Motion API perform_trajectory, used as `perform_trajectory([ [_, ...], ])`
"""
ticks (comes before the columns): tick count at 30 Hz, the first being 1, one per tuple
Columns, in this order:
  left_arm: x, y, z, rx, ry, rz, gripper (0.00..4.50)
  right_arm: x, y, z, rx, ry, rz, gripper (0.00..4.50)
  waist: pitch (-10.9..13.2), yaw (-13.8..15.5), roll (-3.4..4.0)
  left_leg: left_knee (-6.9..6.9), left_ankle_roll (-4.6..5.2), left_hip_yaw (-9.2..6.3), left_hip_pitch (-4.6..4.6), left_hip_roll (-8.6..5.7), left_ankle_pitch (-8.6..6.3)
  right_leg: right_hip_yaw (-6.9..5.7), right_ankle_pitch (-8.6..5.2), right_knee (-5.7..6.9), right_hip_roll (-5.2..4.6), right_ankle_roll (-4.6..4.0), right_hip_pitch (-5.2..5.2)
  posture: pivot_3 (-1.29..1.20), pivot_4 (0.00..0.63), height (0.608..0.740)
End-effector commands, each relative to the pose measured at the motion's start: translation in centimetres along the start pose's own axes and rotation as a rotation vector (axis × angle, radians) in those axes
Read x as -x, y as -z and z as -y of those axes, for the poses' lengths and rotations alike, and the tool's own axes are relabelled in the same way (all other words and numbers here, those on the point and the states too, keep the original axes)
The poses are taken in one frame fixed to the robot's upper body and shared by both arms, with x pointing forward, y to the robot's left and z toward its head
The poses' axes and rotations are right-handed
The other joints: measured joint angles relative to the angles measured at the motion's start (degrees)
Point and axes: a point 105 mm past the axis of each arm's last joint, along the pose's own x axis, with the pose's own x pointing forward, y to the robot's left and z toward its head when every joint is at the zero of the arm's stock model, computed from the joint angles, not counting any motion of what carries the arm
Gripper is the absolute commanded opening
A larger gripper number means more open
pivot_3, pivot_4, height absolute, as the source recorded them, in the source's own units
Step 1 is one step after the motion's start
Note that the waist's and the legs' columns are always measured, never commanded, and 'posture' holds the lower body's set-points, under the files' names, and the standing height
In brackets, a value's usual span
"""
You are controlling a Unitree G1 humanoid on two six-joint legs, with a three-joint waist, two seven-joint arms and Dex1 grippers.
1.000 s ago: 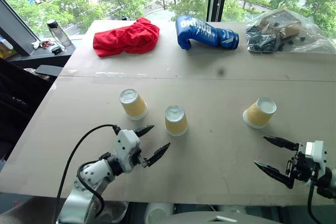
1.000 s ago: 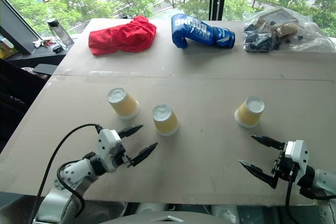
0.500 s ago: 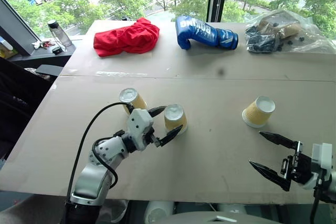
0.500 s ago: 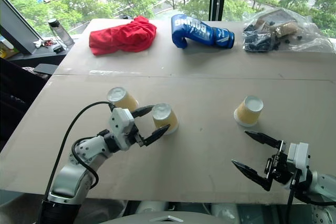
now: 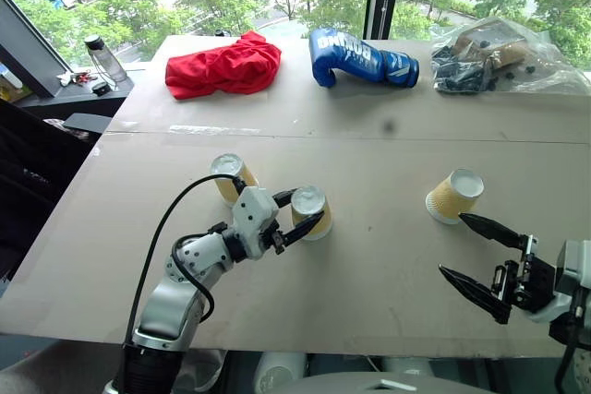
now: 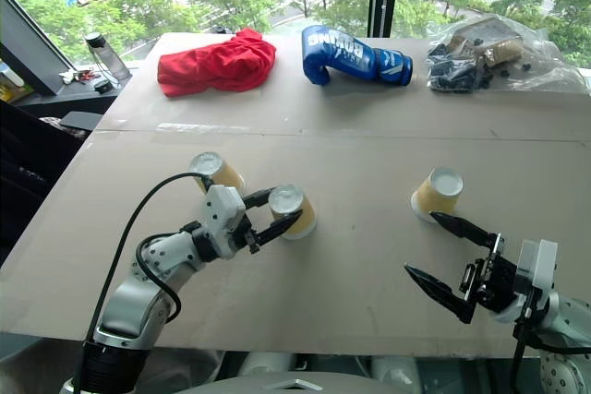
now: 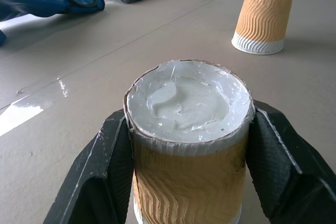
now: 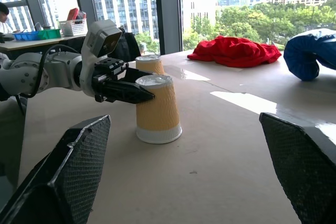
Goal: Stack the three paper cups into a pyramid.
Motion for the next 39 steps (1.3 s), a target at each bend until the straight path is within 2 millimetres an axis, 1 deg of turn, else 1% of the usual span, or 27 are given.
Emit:
perform_trajectory([
  [1, -0.5, -0.7, -0.6, -0.013, -0.027, 0.022, 2.36, -0.4, -1.0, -0.3, 0.028, -0.02, 0.032, 4.5, 0.0, 0.02, 0.0, 0.0, 0.0, 0.0, 0.0, 0.0, 0.0, 0.0, 0.0, 0.01, 0.0, 0.0, 0.0, 0.0, 0.15, 0.74],
  [2, -0.7, -0.8, -0.7, -0.01, -0.03, 0.025, 2.36, -0.4, -1.0, -0.3, 0.029, -0.02, 0.032, 4.5, 0.0, 0.03, 0.0, 0.01, 0.0, 0.0, 0.0, 0.0, 0.0, -0.01, 0.0, 0.02, 0.0, 0.0, 0.0, 0.0, 0.15, 0.74],
  [4, -1.6, -1.0, -1.2, 0.003, -0.044, 0.035, 2.36, -0.5, -1.0, -0.2, 0.034, -0.017, 0.029, 4.5, 0.0, 0.13, 0.0, 0.04, 0.0, -0.01, 0.0, -0.01, 0.0, -0.01, 0.0, 0.04, 0.01, 0.0, 0.0, 0.0, 0.15, 0.74],
  [7, -4.0, -1.6, -1.8, 0.029, -0.063, 0.061, 2.36, -0.3, -1.0, 0.4, 0.073, 0.027, 0.022, 4.5, 0.02, 0.13, -0.04, 0.12, 0.0, -0.02, -0.03, -0.03, 0.0, -0.09, 0.0, 0.08, 0.06, 0.01, 0.0, 0.0, 0.15, 0.74],
  [11, -7.1, -2.1, -2.0, 0.036, -0.055, 0.09, 2.36, -0.6, -1.1, 1.6, 0.126, 0.118, 0.017, 4.5, 0.04, 0.02, -0.08, 0.18, 0.0, -0.02, -0.06, -0.09, 0.0, -0.24, 0.02, 0.12, 0.1, 0.04, -0.01, 0.0, 0.15, 0.74],
  [14, -9.4, -2.4, -2.3, 0.04, -0.069, 0.113, 2.36, -1.5, -1.0, 2.7, 0.153, 0.204, -0.005, 4.5, 0.08, 0.01, -0.13, 0.21, -0.01, 0.0, -0.05, -0.15, 0.01, -0.22, 0.02, 0.17, 0.16, 0.05, -0.03, 0.0, 0.15, 0.74],
  [18, -11.7, -2.5, -2.3, 0.027, -0.068, 0.127, 2.36, -3.2, -1.5, 2.7, 0.13, 0.249, 0.036, 4.5, 0.12, 0.0, -0.19, 0.24, -0.03, 0.05, -0.14, -0.21, 0.03, -0.11, -0.01, 0.45, 0.18, 0.11, -0.26, 0.0, 0.15, 0.74],
  [21, -12.9, -2.0, -2.5, 0.016, -0.087, 0.114, 2.36, -4.0, -0.9, 2.7, 0.116, 0.28, -0.015, 4.5, 0.13, 0.03, -0.22, 0.24, -0.07, 0.05, -0.17, -0.21, 0.05, -0.1, -0.09, 0.67, 0.18, 0.23, -0.38, 0.0, 0.15, 0.74],
  [25, -13.6, -1.6, -2.2, 0.011, -0.071, 0.116, 2.36, -4.2, -0.3, 2.4, 0.108, 0.27, -0.056, 4.5, 0.14, 0.03, -0.23, 0.27, -0.08, 0.05, -0.15, -0.24, 0.06, -0.09, -0.09, 0.71, 0.17, 0.23, -0.37, 0.0, 0.15, 0.74],
  [26, -13.6, -1.7, -2.1, 0.014, -0.062, 0.121, 2.86, -4.2, -0.2, 2.3, 0.112, 0.268, -0.067, 4.5, 0.14, 0.03, -0.23, 0.27, -0.08, 0.05, -0.15, -0.24, 0.06, -0.09, -0.09, 0.72, 0.17, 0.23, -0.37, 0.0, 0.15, 0.74],
  [27, -13.6, -1.8, -2.0, 0.018, -0.054, 0.127, 3.16, -4.1, -0.1, 2.3, 0.116, 0.269, -0.074, 4.5, 0.14, 0.06, -0.23, 0.28, -0.08, 0.05, -0.14, -0.24, 0.06, -0.09, -0.09, 0.72, 0.17, 0.23, -0.37, 0.0, 0.15, 0.74],
  [30, -13.4, -2.1, -2.0, 0.022, -0.038, 0.139, 4.32, -3.9, -0.3, 2.4, 0.116, 0.295, -0.063, 4.5, 0.16, 0.02, -0.25, 0.28, -0.08, 0.05, -0.14, -0.24, 0.06, -0.1, -0.09, 0.74, 0.17, 0.23, -0.37, 0.0, 0.15, 0.74],
  [31, -13.2, -2.3, -2.0, 0.02, -0.036, 0.144, 4.46, -3.9, -0.4, 2.5, 0.115, 0.303, -0.057, 4.5, 0.16, -0.05, -0.25, 0.28, -0.08, 0.05, -0.15, -0.24, 0.06, -0.1, -0.09, 0.74, 0.18, 0.23, -0.38, 0.0, 0.15, 0.74],
  [35, -12.1, -3.1, -2.0, -0.005, -0.016, 0.164, 4.46, -3.0, -1.0, 3.2, 0.143, 0.356, -0.017, 4.5, 0.16, -0.06, -0.26, 0.27, -0.08, 0.05, -0.15, -0.22, 0.06, -0.09, -0.09, 0.73, 0.18, 0.23, -0.39, 0.0, 0.15, 0.74],
  [39, -10.0, -4.7, -2.1, -0.023, -0.005, 0.208, 4.46, -1.8, -1.4, 4.8, 0.208, 0.458, -0.007, 4.5, 0.17, -0.16, -0.26, 0.27, -0.09, 0.05, -0.15, -0.14, 0.06, -0.06, -0.09, 0.74, 0.18, 0.23, -0.38, 0.0, 0.15, 0.74],
])
